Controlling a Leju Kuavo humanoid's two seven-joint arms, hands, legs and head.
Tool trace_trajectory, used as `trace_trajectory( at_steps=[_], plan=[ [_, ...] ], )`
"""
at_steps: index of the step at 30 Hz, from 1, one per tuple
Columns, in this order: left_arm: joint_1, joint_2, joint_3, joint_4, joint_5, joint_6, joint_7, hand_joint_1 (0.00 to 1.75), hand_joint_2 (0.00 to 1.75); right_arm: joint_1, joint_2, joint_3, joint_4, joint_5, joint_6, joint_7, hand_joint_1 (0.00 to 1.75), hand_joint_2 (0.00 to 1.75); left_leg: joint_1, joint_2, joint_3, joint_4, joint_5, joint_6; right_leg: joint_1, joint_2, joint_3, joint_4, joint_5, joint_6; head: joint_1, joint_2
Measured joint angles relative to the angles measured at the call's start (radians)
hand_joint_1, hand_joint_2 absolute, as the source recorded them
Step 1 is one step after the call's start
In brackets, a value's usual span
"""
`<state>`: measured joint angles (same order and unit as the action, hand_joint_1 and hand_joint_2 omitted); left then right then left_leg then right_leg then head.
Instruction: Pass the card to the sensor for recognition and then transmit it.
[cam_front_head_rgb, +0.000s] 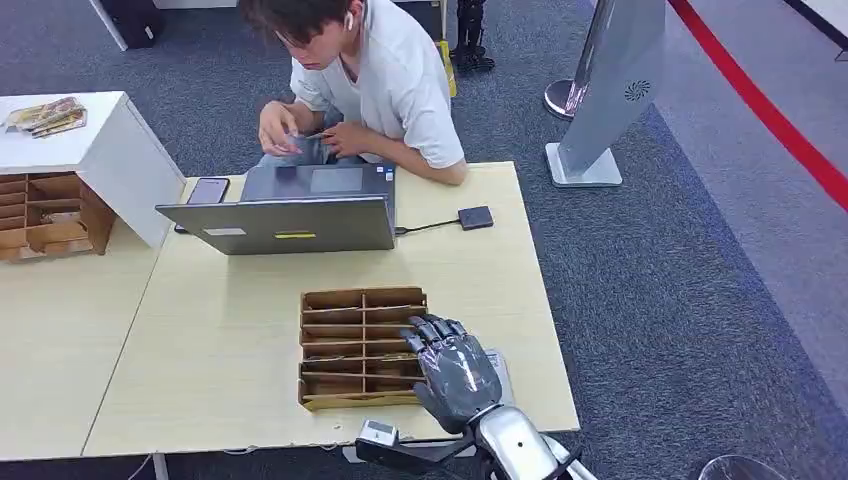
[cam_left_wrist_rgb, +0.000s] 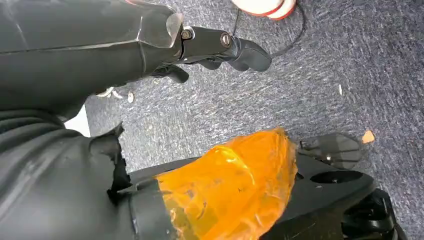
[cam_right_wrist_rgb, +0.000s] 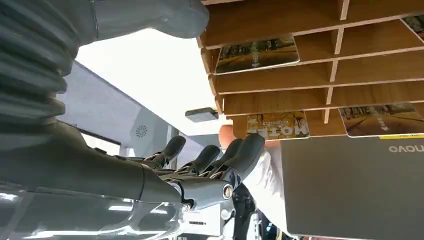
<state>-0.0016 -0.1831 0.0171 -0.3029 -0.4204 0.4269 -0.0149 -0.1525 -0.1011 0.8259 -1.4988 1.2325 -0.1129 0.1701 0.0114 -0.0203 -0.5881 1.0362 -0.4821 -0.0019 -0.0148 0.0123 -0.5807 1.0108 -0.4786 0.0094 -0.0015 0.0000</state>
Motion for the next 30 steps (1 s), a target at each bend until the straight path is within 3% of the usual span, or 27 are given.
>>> trace_trajectory(
  at_steps=[30],
  plan=[
    [-0.001,-0.009,0.047,-0.016,-0.072,-0.021,0.003,0.00,0.00,-0.015,0.035,0.009,0.052,-0.015,0.019,0.000,0.45,1.75,0.000,0.000,0.000,0.000,0.000,0.000,0.000,0.000,0.000,0.000,0.000,0.000,0.000,0.000]
  ],
)
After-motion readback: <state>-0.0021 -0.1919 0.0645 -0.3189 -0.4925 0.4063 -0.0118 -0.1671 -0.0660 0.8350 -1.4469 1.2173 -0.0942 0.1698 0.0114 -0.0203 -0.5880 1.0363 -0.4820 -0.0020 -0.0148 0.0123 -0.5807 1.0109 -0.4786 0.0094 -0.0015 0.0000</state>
